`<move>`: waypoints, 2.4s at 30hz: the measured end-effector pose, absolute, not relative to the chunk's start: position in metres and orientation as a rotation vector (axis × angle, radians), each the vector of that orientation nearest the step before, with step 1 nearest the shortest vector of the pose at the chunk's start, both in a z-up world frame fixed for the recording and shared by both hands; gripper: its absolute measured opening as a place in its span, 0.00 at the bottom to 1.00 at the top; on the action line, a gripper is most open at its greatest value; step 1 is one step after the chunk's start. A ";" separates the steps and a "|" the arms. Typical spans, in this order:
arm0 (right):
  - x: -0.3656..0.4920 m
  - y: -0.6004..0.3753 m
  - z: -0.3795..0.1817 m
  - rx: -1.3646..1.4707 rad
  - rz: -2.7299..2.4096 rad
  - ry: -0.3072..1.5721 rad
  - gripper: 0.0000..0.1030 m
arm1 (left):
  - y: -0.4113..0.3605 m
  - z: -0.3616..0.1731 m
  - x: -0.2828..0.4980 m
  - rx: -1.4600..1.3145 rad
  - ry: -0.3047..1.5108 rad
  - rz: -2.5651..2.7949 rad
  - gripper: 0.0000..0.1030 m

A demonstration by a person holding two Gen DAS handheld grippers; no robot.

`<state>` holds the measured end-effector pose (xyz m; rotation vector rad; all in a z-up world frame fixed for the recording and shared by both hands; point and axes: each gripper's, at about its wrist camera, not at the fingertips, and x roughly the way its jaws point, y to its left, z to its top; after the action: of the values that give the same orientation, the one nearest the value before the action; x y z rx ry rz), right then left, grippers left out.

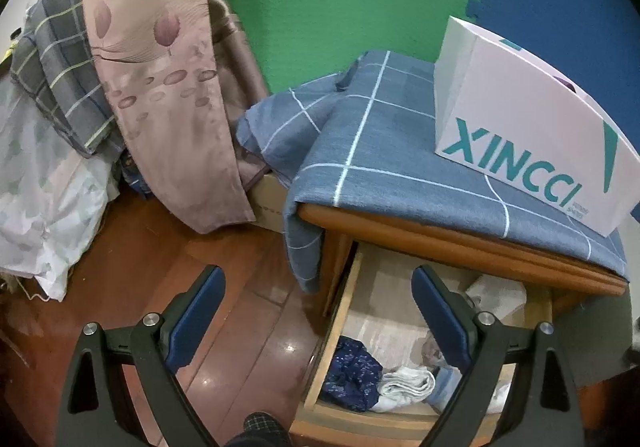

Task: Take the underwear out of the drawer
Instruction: 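Move the right tool back down into the drawer, then grasp the white rolled sock with the right tool, then lift the white sock out with the right tool while the left tool reaches into the drawer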

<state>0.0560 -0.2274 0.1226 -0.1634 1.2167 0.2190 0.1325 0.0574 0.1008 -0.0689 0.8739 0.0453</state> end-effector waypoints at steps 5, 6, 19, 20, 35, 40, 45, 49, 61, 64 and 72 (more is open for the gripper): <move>0.062 -0.231 0.051 -0.186 0.236 1.375 0.52 | 0.054 0.097 0.134 -0.065 0.886 0.034 0.90; 0.064 -0.232 0.040 -0.197 0.235 1.393 0.52 | 0.053 0.097 0.134 -0.054 0.882 0.038 0.90; 0.094 -0.223 -0.060 -0.260 0.311 1.642 0.52 | 0.037 0.089 0.135 -0.004 0.910 -0.029 0.90; 0.096 -0.224 -0.066 -0.255 0.316 1.658 0.52 | 0.034 0.088 0.135 0.001 0.913 -0.036 0.90; 0.113 -0.225 -0.110 -0.211 0.351 1.715 0.69 | 0.028 0.079 0.139 0.001 0.961 -0.069 0.90; 0.117 -0.228 -0.122 -0.178 0.375 1.735 0.74 | 0.027 0.075 0.141 0.002 0.974 -0.072 0.90; 0.120 -0.227 -0.129 -0.180 0.402 1.770 0.76 | 0.024 0.073 0.141 0.018 0.967 -0.068 0.90; 0.116 -0.221 -0.133 -0.227 0.414 1.776 0.76 | 0.021 0.072 0.142 0.024 0.970 -0.071 0.90; 0.087 -0.225 -0.117 -0.226 0.375 1.702 0.49 | 0.013 0.063 0.142 0.037 0.997 -0.103 0.90; 0.075 -0.226 -0.105 -0.214 0.324 1.637 0.45 | 0.009 0.061 0.142 0.041 0.998 -0.112 0.90; 0.056 -0.242 -0.058 -0.087 0.201 1.418 0.44 | -0.005 0.054 0.142 0.062 1.023 -0.158 0.90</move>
<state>0.0557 -0.2420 -0.0576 -0.0874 1.4184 0.2006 0.1417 -0.0054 0.0536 0.0616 1.0228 -0.1584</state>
